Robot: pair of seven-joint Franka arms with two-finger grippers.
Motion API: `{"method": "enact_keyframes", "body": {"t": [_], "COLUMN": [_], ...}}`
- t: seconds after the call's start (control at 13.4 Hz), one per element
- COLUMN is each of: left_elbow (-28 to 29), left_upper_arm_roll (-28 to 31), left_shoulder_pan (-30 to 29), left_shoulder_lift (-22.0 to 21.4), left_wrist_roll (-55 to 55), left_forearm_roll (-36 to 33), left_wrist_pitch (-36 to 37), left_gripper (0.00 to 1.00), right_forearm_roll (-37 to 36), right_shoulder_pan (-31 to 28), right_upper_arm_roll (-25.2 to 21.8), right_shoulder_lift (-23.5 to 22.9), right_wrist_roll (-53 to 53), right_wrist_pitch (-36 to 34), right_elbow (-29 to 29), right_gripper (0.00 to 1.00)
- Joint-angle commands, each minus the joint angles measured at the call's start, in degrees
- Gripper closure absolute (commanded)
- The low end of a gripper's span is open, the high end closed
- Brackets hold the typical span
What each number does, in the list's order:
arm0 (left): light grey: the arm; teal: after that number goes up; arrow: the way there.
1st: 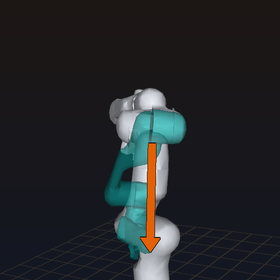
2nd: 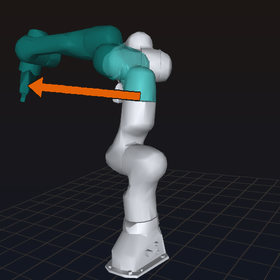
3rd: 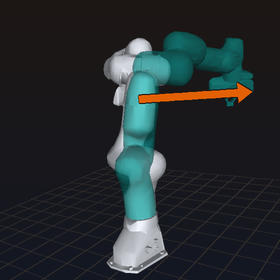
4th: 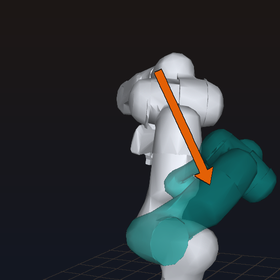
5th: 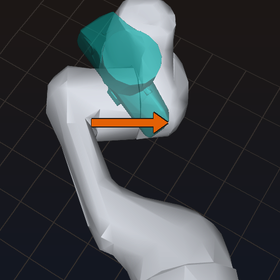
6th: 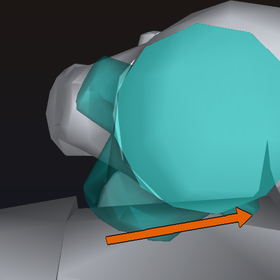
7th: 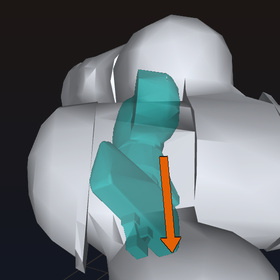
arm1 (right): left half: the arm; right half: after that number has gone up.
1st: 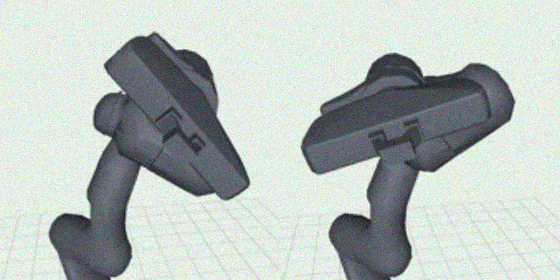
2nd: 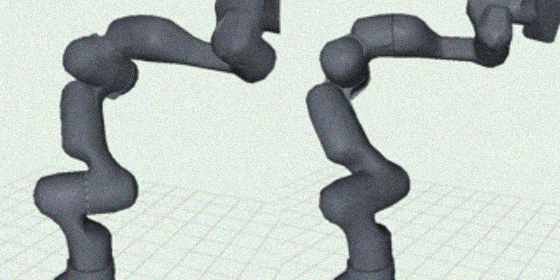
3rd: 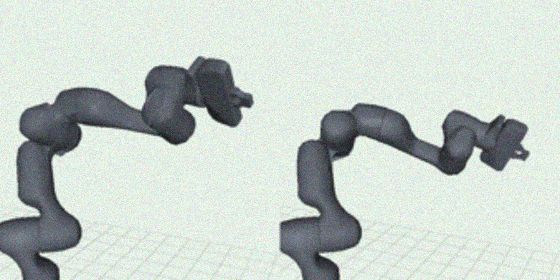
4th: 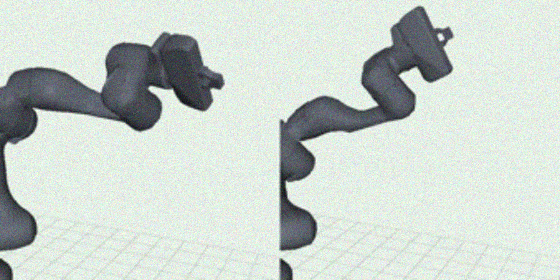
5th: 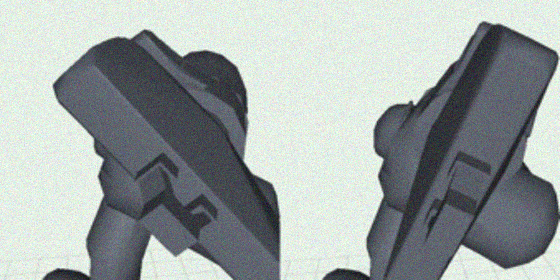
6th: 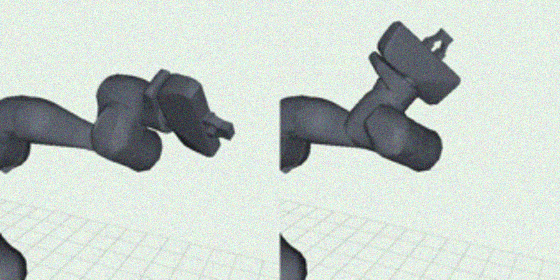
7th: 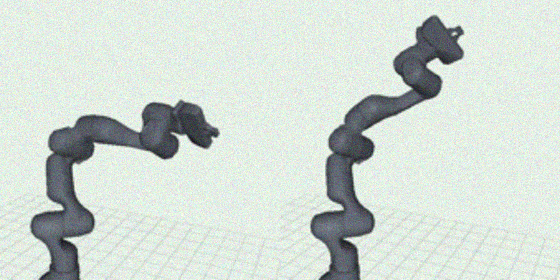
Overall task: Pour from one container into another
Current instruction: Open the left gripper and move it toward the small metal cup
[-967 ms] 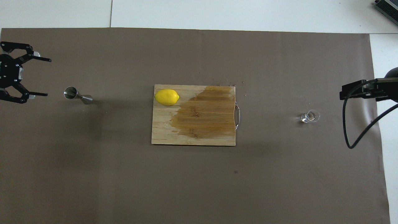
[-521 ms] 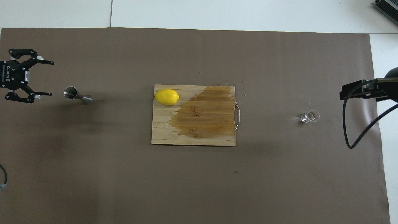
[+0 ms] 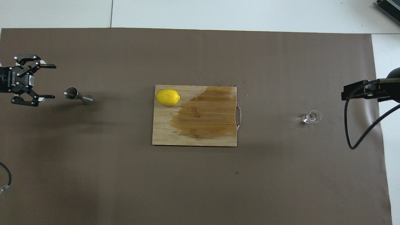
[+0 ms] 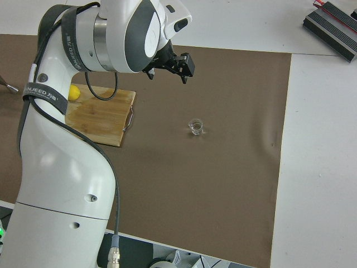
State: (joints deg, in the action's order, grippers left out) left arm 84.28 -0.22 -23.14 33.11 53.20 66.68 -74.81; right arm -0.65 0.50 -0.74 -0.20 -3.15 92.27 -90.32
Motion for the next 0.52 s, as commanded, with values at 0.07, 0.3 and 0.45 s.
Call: {"method": "enact_keyframes", "body": {"t": [0.07, 0.3, 0.45], "left_elbow": [-0.4, -1.0, -3.1], "left_upper_arm_roll": [-1.3, -4.2, -5.9], "left_shoulder_pan": [-2.8, -5.6, -6.9], "left_shoulder_lift": [3.6, 6.4, 8.7], "left_wrist_roll": [0.6, 0.5, 0.7], "left_forearm_roll": [1.5, 1.7, 1.5], "left_wrist_pitch": [0.6, 1.2, 1.2], "left_gripper": [0.0, 0.0, 0.0], "right_forearm_roll": [1.4, 1.4, 1.4], "right_shoulder_pan": [-0.4, -0.4, -0.4], "right_upper_arm_roll": [0.0, 0.0, 0.0], "right_shoulder_lift": [1.5, 1.5, 1.5], "right_wrist_roll": [0.6, 0.6, 0.6], "right_wrist_pitch": [0.5, 0.5, 0.5], "right_elbow": [-1.8, -1.8, -1.8], "right_gripper": [0.0, 0.0, 0.0]}}
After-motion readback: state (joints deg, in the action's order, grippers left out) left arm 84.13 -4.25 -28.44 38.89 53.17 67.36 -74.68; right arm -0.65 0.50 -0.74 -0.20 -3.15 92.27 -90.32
